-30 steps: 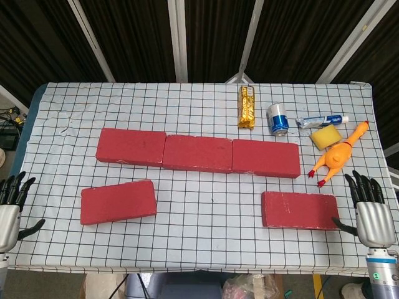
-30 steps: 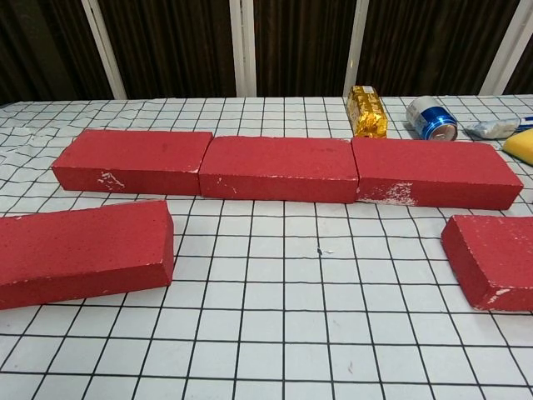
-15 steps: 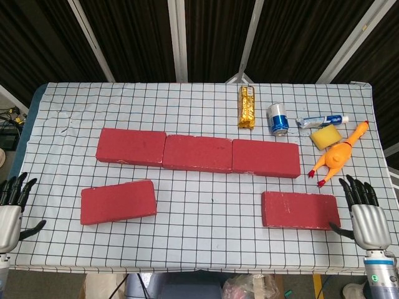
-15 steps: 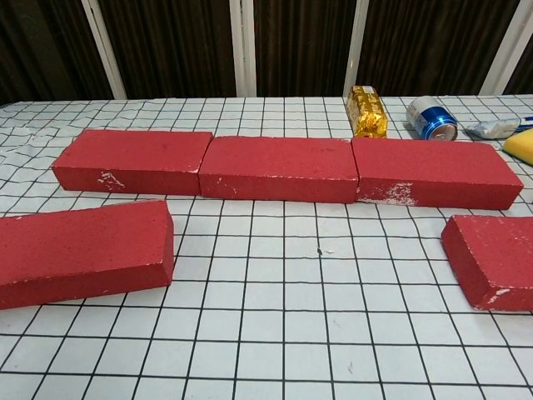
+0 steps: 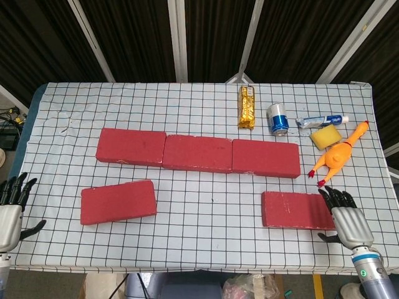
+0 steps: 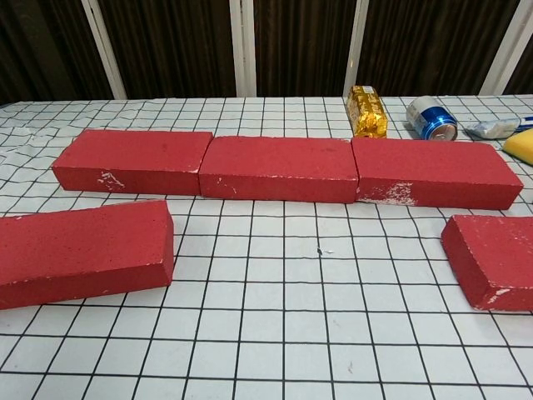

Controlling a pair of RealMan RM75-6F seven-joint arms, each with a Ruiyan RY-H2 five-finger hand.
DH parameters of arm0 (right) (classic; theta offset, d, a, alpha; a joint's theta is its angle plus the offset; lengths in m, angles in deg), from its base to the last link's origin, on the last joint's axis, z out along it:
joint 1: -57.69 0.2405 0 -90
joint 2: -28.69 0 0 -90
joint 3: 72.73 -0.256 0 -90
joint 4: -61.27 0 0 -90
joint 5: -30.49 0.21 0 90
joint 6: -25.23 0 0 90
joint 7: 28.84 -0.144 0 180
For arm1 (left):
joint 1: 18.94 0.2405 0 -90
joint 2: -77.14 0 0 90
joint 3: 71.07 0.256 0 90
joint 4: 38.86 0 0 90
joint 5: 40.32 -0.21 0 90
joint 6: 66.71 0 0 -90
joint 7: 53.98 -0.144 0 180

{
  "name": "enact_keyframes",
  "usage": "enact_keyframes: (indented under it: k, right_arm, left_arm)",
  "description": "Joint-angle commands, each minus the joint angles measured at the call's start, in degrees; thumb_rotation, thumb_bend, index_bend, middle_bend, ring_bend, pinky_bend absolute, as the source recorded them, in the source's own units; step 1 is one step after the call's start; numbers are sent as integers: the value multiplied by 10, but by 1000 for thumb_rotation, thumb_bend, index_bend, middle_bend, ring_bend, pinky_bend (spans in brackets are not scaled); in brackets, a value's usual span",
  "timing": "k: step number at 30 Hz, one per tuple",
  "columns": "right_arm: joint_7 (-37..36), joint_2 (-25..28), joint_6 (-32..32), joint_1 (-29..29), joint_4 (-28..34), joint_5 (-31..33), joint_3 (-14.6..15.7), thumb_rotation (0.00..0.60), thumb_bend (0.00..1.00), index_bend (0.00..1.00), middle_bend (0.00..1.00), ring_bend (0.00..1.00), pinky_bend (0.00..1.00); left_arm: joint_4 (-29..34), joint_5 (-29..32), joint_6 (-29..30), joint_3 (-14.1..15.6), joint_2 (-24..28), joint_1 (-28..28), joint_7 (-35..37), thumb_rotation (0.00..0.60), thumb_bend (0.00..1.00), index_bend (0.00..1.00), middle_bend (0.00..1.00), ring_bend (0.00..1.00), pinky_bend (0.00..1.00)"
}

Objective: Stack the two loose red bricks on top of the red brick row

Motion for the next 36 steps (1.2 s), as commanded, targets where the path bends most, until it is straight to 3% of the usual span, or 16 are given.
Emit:
enact_keyframes:
  k: [1, 36]
  right_arm:
    - [40, -4, 24, 19, 19, 34, -2, 600, 162, 34, 0, 0, 0]
    - [194, -74, 66, 115, 13, 188, -4, 600, 161, 34, 0, 0, 0]
  left_arm:
    - [0, 1, -2, 1, 0, -1, -2, 600, 0, 120, 0, 0, 53]
    - [-4, 16, -10, -6, -6, -8, -15, 600, 0, 118, 0, 0, 53]
